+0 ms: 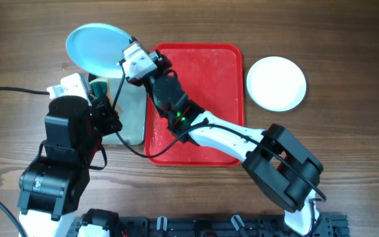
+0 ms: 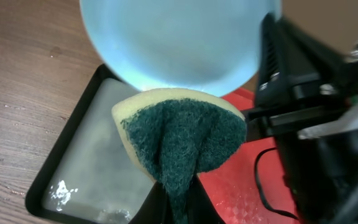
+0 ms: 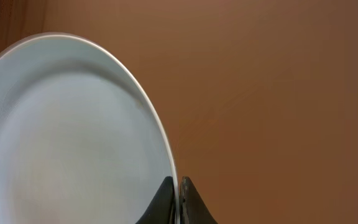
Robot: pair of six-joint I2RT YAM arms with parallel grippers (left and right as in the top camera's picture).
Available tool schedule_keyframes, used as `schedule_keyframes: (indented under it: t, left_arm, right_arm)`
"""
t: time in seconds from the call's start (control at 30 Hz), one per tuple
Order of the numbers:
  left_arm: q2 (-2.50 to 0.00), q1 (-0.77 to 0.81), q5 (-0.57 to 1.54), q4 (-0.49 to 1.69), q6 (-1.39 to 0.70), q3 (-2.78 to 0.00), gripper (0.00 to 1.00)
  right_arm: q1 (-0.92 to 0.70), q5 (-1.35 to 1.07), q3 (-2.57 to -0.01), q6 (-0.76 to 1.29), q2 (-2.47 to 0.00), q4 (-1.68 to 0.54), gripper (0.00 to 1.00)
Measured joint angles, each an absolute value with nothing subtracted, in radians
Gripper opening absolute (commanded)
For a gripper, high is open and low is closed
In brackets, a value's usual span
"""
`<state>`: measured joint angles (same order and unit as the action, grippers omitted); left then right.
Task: Clean dirty plates on tray and stack at the side
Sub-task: 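Hold the blue plate raised over the tray's upper left edge with right gripper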
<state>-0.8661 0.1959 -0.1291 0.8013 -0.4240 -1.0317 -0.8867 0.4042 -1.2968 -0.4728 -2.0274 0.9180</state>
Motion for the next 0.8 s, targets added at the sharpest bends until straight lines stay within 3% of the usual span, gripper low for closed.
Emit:
schedule_keyframes:
  t: [0.27,0.5,0.8]
  left_arm:
    - [-0.867,0.196,-0.144,0.801,-0.424,-1.032,0.04]
    - [-0.917,0.196,-0.320,0.755,-0.401,-1.032,0.04]
    - [-1.011,0.196,-0.398,0.682,-0.393,-1.032,0.04]
  right_arm:
    - [-0.887,0.361,-1.297,-0.710,-2.027,1.034,0.04]
    - [-0.887,0.348,-1.297,-0.768,-2.027,1.034,0.04]
    - [-0.865,0.341,-1.297,-0.780,-2.027,1.034,0.04]
